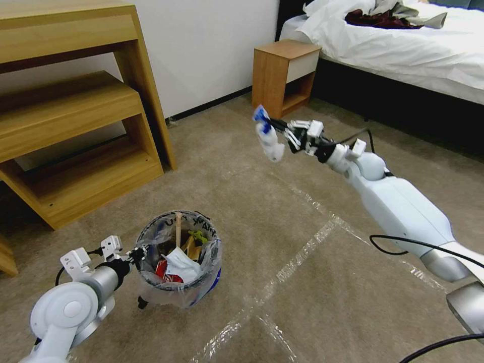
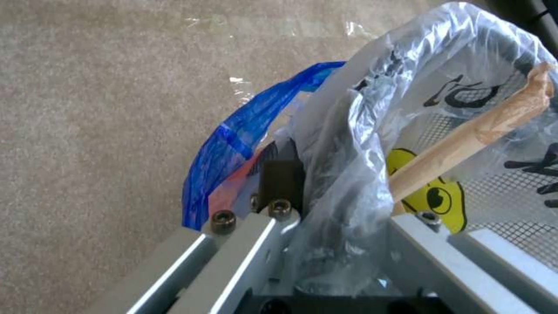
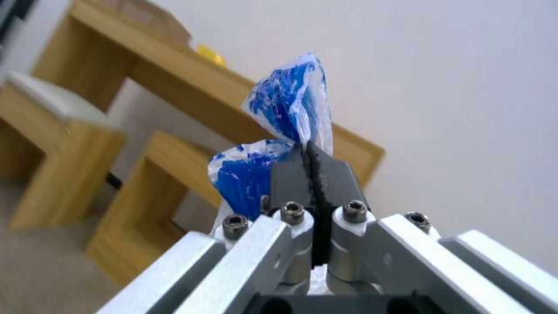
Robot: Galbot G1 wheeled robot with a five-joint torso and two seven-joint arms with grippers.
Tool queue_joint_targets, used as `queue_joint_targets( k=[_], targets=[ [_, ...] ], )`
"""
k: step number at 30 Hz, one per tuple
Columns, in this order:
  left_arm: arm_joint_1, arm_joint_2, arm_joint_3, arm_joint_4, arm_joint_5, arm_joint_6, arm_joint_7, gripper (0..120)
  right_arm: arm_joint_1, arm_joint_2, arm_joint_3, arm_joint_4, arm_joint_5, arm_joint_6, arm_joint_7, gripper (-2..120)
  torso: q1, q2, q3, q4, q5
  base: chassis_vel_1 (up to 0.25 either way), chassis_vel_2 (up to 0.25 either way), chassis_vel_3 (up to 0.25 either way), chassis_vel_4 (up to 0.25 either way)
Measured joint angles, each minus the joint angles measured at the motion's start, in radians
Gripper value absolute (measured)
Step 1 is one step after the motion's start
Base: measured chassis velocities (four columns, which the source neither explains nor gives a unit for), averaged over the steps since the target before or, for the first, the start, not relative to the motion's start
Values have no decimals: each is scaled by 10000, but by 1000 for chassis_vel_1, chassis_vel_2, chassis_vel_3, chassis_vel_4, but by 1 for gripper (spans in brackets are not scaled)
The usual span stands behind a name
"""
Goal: Pick up the trash bin and place the garbage on the floor into it.
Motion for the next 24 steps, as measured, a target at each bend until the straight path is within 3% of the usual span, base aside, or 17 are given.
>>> queue_joint_targets(
  k=[14,24],
  targets=[
    [-11,-24,-77,-209,-212,5,-49,0,884,798,-1335,1202,938,-462,522,0,0,0,0,-3,-3,0,0,0,0],
    [-41,-77,-133,-297,-292,5,-112,0,955,2051,-2718,1610,870,-586,755,0,0,0,0,0,-2,0,0,0,0]
  ],
)
